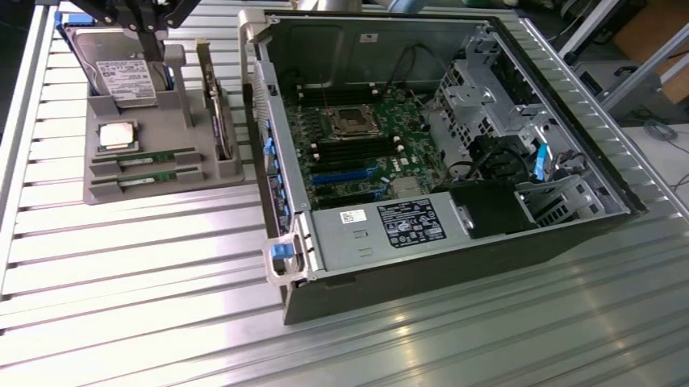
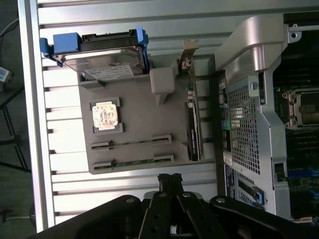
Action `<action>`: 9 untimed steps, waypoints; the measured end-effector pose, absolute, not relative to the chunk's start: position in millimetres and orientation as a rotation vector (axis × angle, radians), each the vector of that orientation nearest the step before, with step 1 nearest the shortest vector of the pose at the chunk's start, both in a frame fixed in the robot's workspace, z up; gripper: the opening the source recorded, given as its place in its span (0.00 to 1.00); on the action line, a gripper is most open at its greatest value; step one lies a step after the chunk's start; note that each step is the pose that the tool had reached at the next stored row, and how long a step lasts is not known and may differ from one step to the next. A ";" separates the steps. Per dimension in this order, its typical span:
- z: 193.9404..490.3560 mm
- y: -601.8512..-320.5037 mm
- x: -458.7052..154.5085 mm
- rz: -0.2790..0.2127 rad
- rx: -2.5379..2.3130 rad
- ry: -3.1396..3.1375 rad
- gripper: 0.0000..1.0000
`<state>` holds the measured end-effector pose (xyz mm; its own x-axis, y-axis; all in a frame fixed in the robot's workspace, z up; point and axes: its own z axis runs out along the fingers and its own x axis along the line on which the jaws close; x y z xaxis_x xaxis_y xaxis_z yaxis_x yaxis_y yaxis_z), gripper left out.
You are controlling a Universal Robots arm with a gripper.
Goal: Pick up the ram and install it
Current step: 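Reach for the ram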
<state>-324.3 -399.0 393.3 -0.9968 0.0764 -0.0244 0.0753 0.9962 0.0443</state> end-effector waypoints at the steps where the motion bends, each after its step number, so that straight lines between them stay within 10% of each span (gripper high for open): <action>1: 393.3 -399.0 -324.8 0.068 0.118 3.112 0.11; 9: 393.3 -399.0 -331.3 0.068 0.118 3.112 0.11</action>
